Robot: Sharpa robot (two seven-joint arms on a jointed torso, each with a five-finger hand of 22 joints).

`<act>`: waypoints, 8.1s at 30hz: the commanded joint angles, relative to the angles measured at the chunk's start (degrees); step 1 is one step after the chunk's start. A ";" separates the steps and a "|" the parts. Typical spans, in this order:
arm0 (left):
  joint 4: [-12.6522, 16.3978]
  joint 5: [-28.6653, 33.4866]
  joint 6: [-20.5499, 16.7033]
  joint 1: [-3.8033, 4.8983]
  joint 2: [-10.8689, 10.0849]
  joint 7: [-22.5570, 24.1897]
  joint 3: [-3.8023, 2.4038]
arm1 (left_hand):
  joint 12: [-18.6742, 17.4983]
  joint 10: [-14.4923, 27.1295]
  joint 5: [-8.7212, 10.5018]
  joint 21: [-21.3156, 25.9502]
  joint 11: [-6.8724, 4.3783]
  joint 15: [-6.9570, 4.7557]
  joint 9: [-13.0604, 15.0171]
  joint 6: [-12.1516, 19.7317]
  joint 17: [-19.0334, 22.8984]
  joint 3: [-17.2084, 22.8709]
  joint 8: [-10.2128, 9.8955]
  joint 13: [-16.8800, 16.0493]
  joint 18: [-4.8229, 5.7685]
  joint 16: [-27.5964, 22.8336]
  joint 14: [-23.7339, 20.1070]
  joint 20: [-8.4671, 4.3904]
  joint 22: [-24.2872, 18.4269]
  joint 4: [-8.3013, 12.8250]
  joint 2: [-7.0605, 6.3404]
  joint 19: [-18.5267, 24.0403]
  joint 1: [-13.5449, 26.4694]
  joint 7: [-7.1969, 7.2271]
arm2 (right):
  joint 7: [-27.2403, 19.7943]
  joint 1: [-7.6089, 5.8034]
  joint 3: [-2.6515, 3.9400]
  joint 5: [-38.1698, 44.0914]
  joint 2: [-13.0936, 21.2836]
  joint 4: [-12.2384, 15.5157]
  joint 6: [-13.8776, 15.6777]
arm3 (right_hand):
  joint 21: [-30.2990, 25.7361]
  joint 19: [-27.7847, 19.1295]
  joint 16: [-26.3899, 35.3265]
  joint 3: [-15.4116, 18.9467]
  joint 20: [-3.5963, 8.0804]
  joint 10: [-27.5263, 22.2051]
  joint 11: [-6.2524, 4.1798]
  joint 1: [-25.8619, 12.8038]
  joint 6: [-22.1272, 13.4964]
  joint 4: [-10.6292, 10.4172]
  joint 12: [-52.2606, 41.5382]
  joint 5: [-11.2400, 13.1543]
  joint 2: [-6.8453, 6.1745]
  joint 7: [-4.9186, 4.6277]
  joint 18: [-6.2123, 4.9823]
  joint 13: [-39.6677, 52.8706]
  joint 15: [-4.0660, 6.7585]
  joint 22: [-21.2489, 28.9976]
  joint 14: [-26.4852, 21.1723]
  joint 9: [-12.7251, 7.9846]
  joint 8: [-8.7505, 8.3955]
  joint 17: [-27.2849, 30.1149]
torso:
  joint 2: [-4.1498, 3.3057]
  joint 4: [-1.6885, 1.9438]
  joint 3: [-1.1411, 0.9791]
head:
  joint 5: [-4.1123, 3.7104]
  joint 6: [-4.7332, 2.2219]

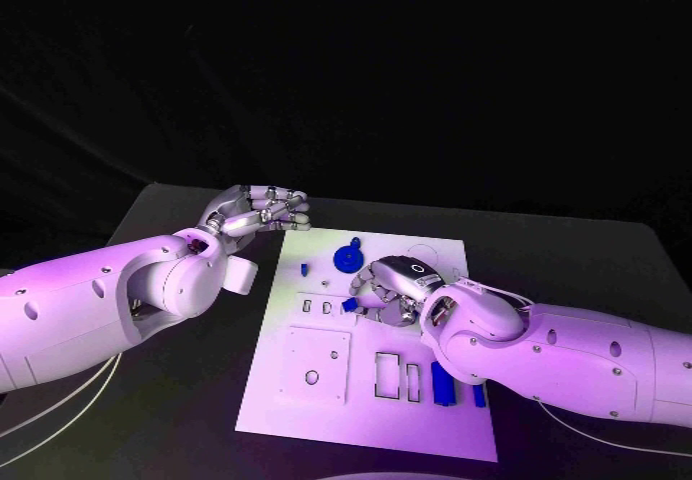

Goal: Assemble the parts on the task board

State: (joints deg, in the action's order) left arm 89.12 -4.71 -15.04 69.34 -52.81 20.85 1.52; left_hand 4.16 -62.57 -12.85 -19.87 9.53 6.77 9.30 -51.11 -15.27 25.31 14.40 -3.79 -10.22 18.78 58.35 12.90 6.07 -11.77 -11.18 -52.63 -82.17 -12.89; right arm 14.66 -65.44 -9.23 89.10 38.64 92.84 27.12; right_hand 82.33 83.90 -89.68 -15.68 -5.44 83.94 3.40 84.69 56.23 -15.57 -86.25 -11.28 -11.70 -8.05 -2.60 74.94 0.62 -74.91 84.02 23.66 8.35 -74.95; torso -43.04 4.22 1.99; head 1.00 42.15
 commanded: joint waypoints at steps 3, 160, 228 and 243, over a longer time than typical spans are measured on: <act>0.17 0.14 0.97 0.03 0.04 0.16 -0.04 | -0.39 -0.06 0.20 0.37 0.14 0.13 -0.02 0.28 -0.05 0.24 -0.24 -0.08 -0.26 -0.36 -0.34 0.22 -0.05 -0.05 0.01 0.07 0.43 -0.22 | -0.47 0.08 -0.04 0.17 -0.29 -0.25 -1.68 | -0.03 0.96 -0.20 -0.32 -0.19 3.82 0.04 0.41 0.36 -0.02 -0.25 0.29 -0.26 -0.13 0.43 12.07 -0.07 -9.06 5.87 -0.04 -0.29 -14.54 | 0.03 0.00 0.01 | 0.00 0.09; 5.12 -39.80 7.90 -1.23 -6.29 -1.75 1.11 | 34.05 0.39 -0.43 -43.38 -5.82 -6.95 -0.82 -2.52 -56.24 7.04 -0.29 -25.72 -0.01 62.74 23.88 -7.45 26.53 10.14 2.51 -6.65 4.06 4.39 | 2.40 -3.83 -0.21 8.99 1.14 5.65 3.77 | 1.29 2.34 -0.32 -3.57 2.11 4.46 -2.87 -7.91 6.11 0.54 -0.57 3.41 0.19 3.11 0.92 12.59 2.39 -10.86 5.98 1.68 3.93 -15.05 | 0.33 -0.11 -0.08 | 1.59 -0.90; 6.50 -57.85 9.84 -2.63 -3.23 -8.18 1.23 | 67.26 -7.15 -1.01 -55.35 -6.81 -7.68 -1.24 1.15 -65.41 15.49 -1.71 -56.15 2.70 67.77 28.27 -8.04 44.58 11.05 2.05 -15.24 5.28 4.53 | 0.23 -3.08 -0.21 6.40 0.64 6.11 6.90 | 1.61 2.56 -0.32 -3.99 2.13 4.55 -2.91 -6.90 6.23 0.99 -0.69 3.37 -0.01 3.17 1.02 12.73 2.40 -11.13 5.98 1.69 4.07 -15.05 | 0.34 -0.18 0.08 | 1.22 0.03; 6.10 -57.86 10.68 -2.64 -3.14 -8.67 1.24 | 67.41 -7.23 -1.05 -55.51 -6.76 -7.68 -1.21 0.91 -65.41 15.96 -1.73 -56.32 2.75 67.76 28.26 -8.09 44.81 11.15 1.93 -15.31 5.33 4.55 | -0.31 -3.07 -0.20 6.70 0.66 6.41 7.74 | 1.73 2.65 -0.32 -4.57 2.17 4.65 -2.99 -6.10 6.40 1.45 -0.86 3.37 0.14 3.25 1.05 12.87 2.46 -11.24 5.98 1.72 4.19 -15.05 | 0.39 -0.16 0.10 | 1.14 0.14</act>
State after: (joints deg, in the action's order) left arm 95.14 -62.59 -5.56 66.71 -56.06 12.30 2.77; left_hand 71.22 -69.43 -13.54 -75.01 2.87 -0.40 8.14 -50.08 -74.92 40.98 12.85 -60.03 -8.40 86.31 83.94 5.12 50.80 -0.70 -8.77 -67.78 -76.88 -8.58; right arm 15.13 -68.55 -9.43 95.21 39.38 99.12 34.22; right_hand 83.70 84.01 -89.68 -20.17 -3.69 83.94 0.93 77.92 62.44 -14.37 -87.14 -7.83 -11.55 -5.10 -2.61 74.92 2.78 -74.92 83.92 25.31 12.39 -74.91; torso -42.65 4.10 2.07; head 2.16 42.30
